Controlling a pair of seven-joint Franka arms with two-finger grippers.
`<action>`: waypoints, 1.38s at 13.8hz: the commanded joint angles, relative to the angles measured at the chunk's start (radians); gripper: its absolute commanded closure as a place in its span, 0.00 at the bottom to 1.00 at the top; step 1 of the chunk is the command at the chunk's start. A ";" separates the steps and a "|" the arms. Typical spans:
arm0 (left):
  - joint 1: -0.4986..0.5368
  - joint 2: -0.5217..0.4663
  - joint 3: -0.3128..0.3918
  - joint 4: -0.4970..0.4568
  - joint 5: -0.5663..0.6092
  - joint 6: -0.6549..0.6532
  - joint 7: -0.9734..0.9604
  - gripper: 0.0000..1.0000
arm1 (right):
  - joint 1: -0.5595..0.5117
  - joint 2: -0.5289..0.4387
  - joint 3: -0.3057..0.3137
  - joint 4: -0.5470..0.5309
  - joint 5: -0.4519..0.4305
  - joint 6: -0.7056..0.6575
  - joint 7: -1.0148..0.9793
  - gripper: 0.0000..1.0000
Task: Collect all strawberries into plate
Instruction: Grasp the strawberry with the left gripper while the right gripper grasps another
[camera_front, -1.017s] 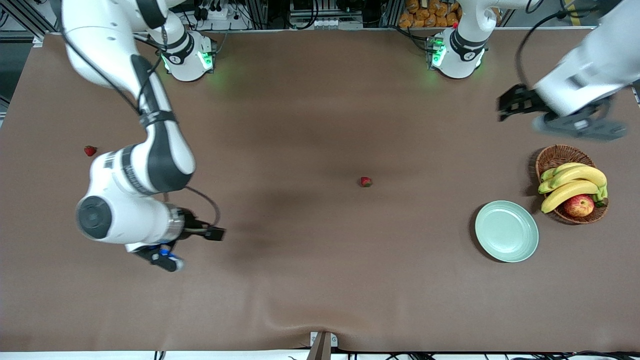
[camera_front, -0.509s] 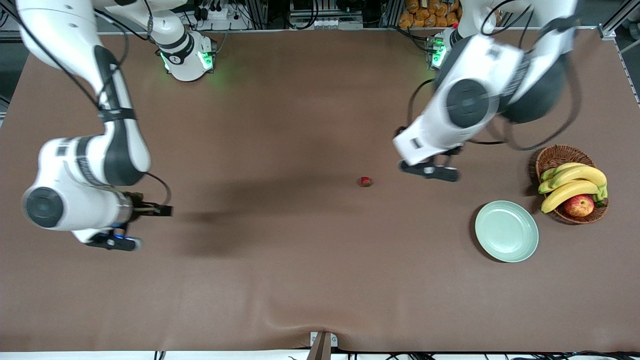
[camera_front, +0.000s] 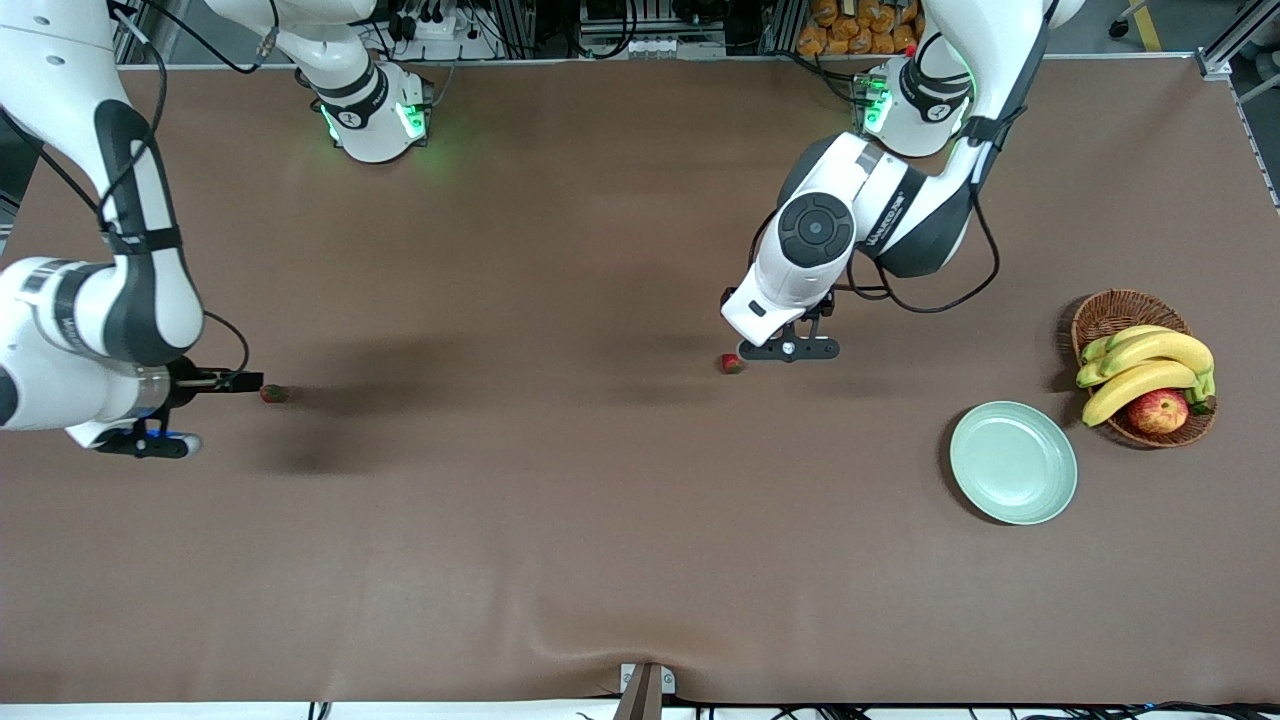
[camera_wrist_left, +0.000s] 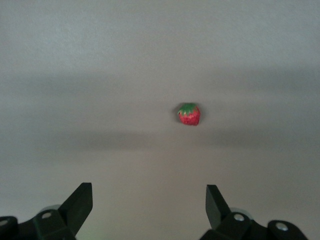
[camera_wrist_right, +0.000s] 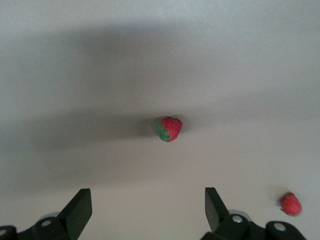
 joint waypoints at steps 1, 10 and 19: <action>-0.024 0.022 0.006 -0.041 -0.017 0.102 -0.146 0.00 | -0.017 -0.065 0.019 -0.195 -0.028 0.177 -0.024 0.00; -0.052 0.203 0.009 -0.027 -0.007 0.367 -0.457 0.00 | -0.070 0.021 0.022 -0.239 -0.025 0.400 -0.092 0.00; -0.055 0.256 0.015 -0.024 0.009 0.411 -0.477 0.09 | -0.066 0.056 0.028 -0.240 0.001 0.440 -0.097 0.55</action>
